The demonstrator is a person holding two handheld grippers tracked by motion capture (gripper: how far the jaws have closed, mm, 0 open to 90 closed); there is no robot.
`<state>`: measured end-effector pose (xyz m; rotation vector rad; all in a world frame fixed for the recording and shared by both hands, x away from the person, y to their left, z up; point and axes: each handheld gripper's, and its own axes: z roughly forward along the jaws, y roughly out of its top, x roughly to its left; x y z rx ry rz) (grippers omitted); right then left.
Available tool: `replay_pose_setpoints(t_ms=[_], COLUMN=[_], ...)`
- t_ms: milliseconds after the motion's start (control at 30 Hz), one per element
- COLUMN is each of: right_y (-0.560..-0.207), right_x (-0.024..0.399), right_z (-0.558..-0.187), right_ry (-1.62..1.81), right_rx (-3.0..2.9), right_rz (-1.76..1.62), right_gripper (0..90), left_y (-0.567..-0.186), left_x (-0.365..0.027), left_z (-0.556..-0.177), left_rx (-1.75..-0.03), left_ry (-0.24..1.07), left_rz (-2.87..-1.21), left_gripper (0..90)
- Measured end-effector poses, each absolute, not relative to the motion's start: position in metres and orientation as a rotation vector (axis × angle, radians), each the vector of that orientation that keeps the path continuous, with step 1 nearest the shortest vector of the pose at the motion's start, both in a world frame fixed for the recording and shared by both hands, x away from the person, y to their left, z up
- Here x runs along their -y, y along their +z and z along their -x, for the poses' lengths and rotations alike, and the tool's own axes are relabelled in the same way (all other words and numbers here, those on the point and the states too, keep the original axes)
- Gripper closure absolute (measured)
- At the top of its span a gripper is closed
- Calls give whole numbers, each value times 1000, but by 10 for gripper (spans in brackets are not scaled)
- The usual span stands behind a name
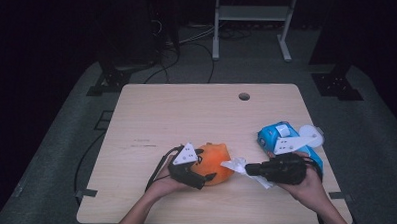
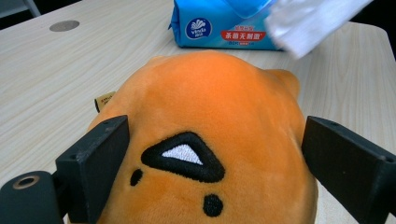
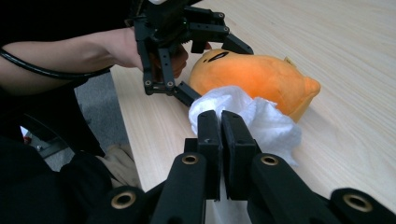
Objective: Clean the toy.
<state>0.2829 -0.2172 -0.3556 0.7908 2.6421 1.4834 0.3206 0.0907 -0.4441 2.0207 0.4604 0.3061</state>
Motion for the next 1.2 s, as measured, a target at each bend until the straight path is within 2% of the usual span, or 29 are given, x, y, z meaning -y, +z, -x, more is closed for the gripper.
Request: replay_pose_setpoints(t_ms=[300, 567, 967, 1200], right_y=[-374, -393, -413, -417], right_x=[168, 151, 140, 135], right_z=[-317, -320, -314, -323], right_ry=[1355, 1345, 1313, 1298], right_rx=[-2631, -2569, -2471, -2461], right_rz=[-738, -684, -584, -594], right_gripper=[861, 844, 659, 620], left_y=[-444, -445, -447, -449], left_x=[-89, -90, -87, -85], left_z=[-320, -320, -321, -322], left_rx=[-431, -429, -394, -382], left_ry=[317, 312, 292, 299], left_rz=[-2032, -2031, -2067, -2085], left_gripper=[88, 88, 90, 91])
